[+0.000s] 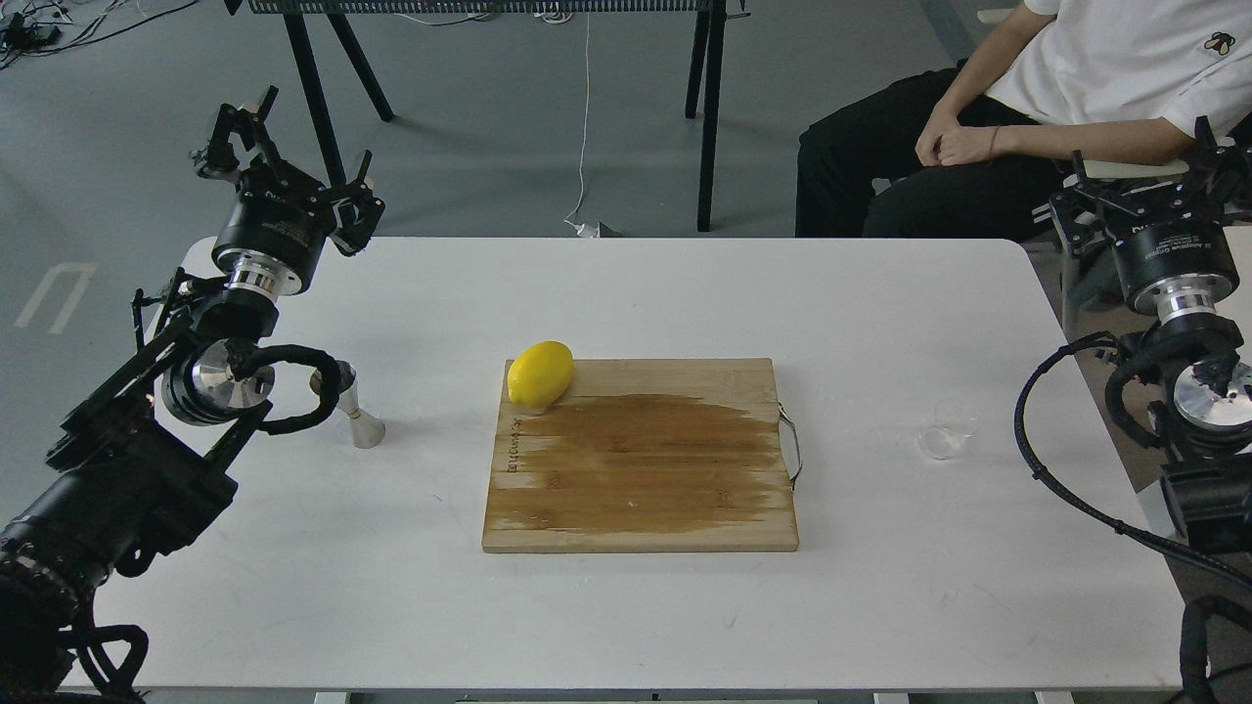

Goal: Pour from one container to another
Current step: 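Reach the left gripper toward the small metal jigger beside the board, then close the left gripper on the metal jigger and lift it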

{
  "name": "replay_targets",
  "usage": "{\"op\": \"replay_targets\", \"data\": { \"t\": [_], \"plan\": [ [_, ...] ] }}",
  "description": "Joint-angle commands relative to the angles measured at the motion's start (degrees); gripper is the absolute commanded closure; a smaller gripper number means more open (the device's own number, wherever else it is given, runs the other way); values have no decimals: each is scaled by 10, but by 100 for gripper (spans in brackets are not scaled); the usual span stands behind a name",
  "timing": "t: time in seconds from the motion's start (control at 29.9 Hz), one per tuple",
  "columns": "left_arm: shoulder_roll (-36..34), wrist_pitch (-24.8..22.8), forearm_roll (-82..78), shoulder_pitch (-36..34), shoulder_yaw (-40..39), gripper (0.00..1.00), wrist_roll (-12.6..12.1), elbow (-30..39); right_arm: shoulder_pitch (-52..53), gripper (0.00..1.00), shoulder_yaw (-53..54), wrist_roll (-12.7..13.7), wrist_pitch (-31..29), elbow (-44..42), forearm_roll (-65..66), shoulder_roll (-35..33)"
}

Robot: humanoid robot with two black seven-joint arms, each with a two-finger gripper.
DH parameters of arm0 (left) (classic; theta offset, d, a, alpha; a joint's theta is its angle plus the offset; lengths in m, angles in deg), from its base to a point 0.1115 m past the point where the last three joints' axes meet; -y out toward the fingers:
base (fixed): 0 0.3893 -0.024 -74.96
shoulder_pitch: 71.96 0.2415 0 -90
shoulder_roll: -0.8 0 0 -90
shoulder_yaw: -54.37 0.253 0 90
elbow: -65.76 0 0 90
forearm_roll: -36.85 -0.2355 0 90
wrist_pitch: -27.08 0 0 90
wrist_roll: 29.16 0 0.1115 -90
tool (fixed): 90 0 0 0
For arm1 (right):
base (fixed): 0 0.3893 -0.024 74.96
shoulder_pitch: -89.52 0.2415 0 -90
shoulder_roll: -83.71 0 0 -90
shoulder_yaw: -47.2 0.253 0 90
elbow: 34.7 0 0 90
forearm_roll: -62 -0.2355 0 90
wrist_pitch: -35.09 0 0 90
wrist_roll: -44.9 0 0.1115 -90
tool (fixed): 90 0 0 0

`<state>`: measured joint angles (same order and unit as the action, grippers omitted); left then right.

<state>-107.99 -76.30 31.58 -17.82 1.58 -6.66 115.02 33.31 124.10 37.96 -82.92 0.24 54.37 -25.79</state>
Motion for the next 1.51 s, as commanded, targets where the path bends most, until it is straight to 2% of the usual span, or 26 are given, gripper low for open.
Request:
{"op": "replay_targets", "data": {
  "t": [0.0,0.17,0.27,0.33,0.4,0.54,0.6,0.77,0.87,0.94,1.04,1.14,1.24,1.47],
  "plan": [
    [3,4,0,8,3,0,0,8,-6,0,4,0,0,1,0,-2],
    [-1,3,0,23,5,0,-3,23,-12,0,4,0,0,14,0,-2],
    [-17,3,-2,46,7,0,-4,60,-19,0,5,0,0,29,0,-3],
    [-51,-6,-11,65,18,0,-10,88,-24,0,9,0,0,39,0,-4],
    [-99,-12,-63,77,62,0,-16,131,-31,0,11,0,0,47,-1,-4],
    [-154,-3,-189,97,77,0,-11,205,-49,0,18,-1,0,67,-2,3],
    [-165,18,-241,134,81,0,-11,246,-63,0,26,-1,0,80,-2,4],
    [-202,119,-436,214,84,0,-8,332,-94,0,34,-1,0,120,-2,15],
    [-219,170,-566,264,82,0,17,346,-104,0,34,-1,0,134,-2,15],
    [-228,202,-643,280,85,0,25,346,-107,0,35,-1,0,135,-2,14],
    [-226,263,-762,315,86,0,23,342,-108,0,38,-1,0,134,-2,14],
    [-218,326,-882,327,85,2,0,307,-109,0,35,1,0,135,-2,14],
    [-204,332,-946,327,85,4,-24,250,-110,0,34,1,0,134,-2,13],
    [-154,351,-1064,314,84,8,-27,114,-111,0,33,4,0,134,-2,13]
  ]
}}
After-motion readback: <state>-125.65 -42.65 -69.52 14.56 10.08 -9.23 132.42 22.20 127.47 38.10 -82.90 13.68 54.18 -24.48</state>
